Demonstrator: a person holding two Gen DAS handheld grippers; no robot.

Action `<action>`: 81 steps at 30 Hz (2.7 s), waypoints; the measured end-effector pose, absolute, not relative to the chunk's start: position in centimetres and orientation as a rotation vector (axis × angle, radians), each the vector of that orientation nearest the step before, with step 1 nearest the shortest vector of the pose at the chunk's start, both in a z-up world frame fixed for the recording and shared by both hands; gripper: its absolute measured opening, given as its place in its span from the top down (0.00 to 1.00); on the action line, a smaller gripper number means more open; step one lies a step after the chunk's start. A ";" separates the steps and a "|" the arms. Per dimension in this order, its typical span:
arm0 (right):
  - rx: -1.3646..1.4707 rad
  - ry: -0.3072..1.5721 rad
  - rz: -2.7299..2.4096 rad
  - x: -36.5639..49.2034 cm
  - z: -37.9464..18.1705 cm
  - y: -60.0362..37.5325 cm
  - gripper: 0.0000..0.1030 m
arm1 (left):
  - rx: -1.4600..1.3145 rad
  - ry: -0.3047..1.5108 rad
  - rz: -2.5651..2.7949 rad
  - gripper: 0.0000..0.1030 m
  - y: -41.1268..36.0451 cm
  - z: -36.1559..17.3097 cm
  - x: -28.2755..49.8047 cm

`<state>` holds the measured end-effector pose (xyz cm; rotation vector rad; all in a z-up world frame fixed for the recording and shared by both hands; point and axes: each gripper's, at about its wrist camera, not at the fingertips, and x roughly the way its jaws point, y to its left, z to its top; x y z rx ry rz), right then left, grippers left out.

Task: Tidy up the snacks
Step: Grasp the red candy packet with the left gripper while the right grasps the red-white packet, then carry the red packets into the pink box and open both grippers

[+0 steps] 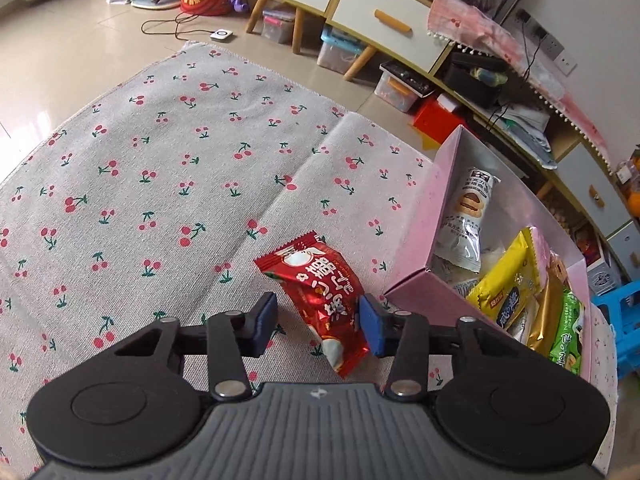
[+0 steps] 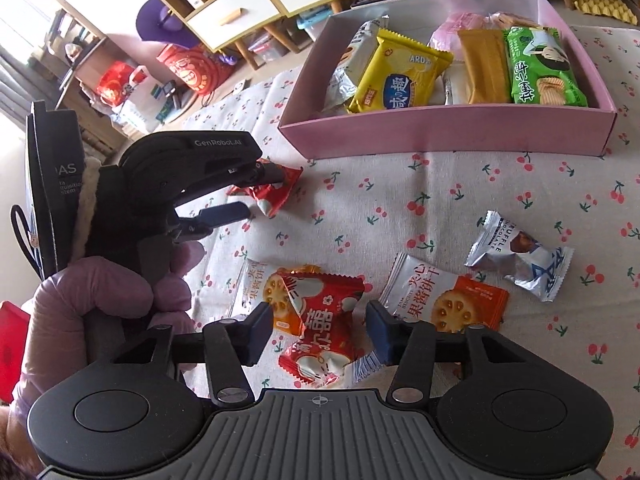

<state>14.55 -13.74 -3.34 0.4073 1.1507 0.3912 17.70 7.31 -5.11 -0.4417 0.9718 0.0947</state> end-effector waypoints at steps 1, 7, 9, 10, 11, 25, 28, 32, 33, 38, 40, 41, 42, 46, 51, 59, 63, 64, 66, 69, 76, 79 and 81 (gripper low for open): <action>0.396 1.156 0.389 14.5 -3.5 -13.6 0.66 | -0.436 0.975 0.088 0.72 7.3 -5.1 17.7; 0.377 1.142 0.369 14.4 -3.5 -14.0 0.73 | -0.440 1.003 0.053 0.76 7.9 -5.1 17.6; 0.375 1.131 0.352 14.4 -3.3 -14.5 0.73 | -0.451 1.021 0.028 0.77 8.3 -5.1 17.6; 0.384 1.129 0.346 14.7 -3.3 -14.9 0.73 | -0.458 1.029 0.014 0.78 8.5 -5.1 17.6; 0.393 1.128 0.339 14.8 -3.3 -15.2 0.73 | -0.464 1.039 0.000 0.79 8.7 -5.1 17.5; 0.475 1.076 0.278 16.5 -3.4 -17.4 0.73 | -0.315 1.175 -0.152 0.79 10.4 -4.6 16.5; 0.477 1.077 0.271 16.5 -3.6 -17.4 0.73 | -0.223 1.165 -0.119 0.78 10.0 -4.3 16.1; 0.464 1.072 0.267 16.4 -3.6 -17.1 0.72 | -0.183 1.135 -0.066 0.67 9.6 -4.4 15.7; 0.461 1.072 0.266 16.6 -3.7 -17.0 0.72 | -0.184 1.126 -0.054 0.67 9.5 -4.4 15.7; 0.446 1.055 0.263 17.0 -4.0 -16.3 0.69 | -0.168 1.069 -0.008 0.40 8.6 -4.6 15.9; 0.443 1.049 0.261 17.1 -4.1 -16.1 0.68 | -0.139 1.059 0.016 0.38 8.1 -4.8 15.9; 0.443 1.048 0.262 17.1 -4.2 -16.1 0.68 | -0.125 1.058 0.020 0.36 7.9 -4.9 16.0; 0.442 1.046 0.264 17.2 -4.3 -16.0 0.68 | -0.112 1.061 0.019 0.34 7.6 -5.1 16.1; 0.409 1.041 0.272 17.1 -4.6 -15.4 0.65 | -0.044 1.057 0.021 0.31 6.6 -5.4 15.9; 0.343 1.029 0.268 16.7 -4.6 -14.5 0.63 | -0.017 1.055 0.036 0.38 6.5 -5.2 15.7; 0.296 1.026 0.276 16.4 -4.3 -14.0 0.69 | 0.010 1.042 0.022 0.67 6.2 -4.9 15.4; 0.332 1.033 0.280 16.6 -4.2 -14.3 0.70 | -0.005 1.041 0.009 0.68 6.3 -4.6 15.4; 0.354 1.037 0.281 16.7 -4.2 -14.6 0.70 | -0.015 1.041 0.004 0.68 6.4 -4.5 15.4; 0.395 1.042 0.283 16.8 -4.0 -15.0 0.70 | -0.031 1.035 -0.006 0.68 6.6 -4.2 15.5; 0.461 1.042 0.291 16.9 -3.6 -15.8 0.70 | -0.055 1.022 -0.012 0.68 6.9 -3.7 15.5; 0.598 1.012 0.290 17.0 -2.4 -17.8 0.70 | -0.185 0.977 -0.024 0.69 8.3 -2.2 15.6; 0.636 0.996 0.291 17.0 -1.9 -18.5 0.70 | -0.234 0.951 -0.044 0.69 8.6 -1.7 15.8; 0.652 0.982 0.288 17.0 -1.4 -18.9 0.70 | -0.264 0.933 -0.064 0.69 8.7 -1.4 16.0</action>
